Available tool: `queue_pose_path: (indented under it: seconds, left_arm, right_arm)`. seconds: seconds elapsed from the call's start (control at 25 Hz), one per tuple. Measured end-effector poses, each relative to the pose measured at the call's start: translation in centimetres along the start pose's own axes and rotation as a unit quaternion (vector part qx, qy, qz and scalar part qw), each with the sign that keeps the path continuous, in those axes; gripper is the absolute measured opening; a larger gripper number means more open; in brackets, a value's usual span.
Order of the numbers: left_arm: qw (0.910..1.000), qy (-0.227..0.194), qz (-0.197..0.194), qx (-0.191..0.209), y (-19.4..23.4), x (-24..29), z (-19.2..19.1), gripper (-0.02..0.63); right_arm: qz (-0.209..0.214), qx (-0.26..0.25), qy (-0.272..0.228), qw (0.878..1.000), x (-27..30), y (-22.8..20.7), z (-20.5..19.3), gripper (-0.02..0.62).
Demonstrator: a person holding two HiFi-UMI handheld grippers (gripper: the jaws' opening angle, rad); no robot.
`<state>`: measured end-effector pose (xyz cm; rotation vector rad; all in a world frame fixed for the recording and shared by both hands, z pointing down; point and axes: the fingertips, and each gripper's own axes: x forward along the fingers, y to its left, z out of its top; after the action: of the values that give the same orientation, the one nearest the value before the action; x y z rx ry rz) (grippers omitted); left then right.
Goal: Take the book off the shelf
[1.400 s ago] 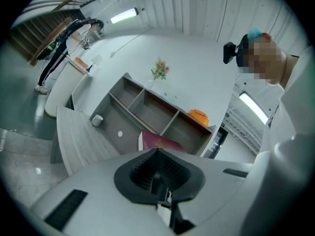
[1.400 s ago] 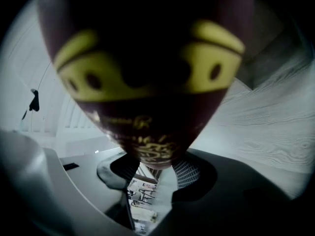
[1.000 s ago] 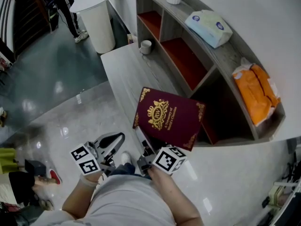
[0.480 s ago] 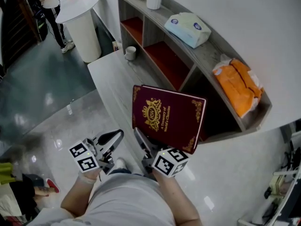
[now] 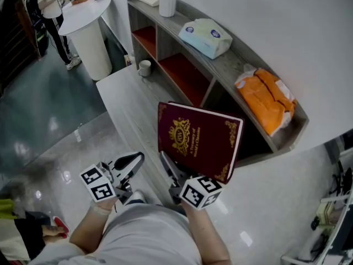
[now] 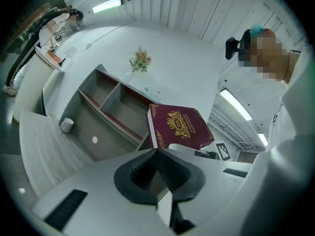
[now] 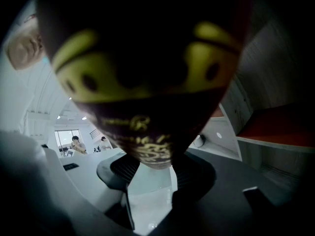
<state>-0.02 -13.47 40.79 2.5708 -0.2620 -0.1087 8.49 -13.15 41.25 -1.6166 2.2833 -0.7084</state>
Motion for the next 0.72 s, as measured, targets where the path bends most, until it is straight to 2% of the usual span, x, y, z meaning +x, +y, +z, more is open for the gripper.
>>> queue_pose_path:
  seconds: [0.28,0.72]
  left_arm:
    - [0.9999,0.012,-0.002,0.005,-0.1,0.6,-0.3,0.015]
    - [0.9997,0.023,0.000,0.007,0.3,0.8,-0.6,0.015]
  right_arm:
    - [-0.002,-0.005,-0.001,1.000,-0.2,0.0,0.5,0.210]
    - [-0.012,0.041,-0.015,0.999,-0.4,-1.6,-0.8,0.210]
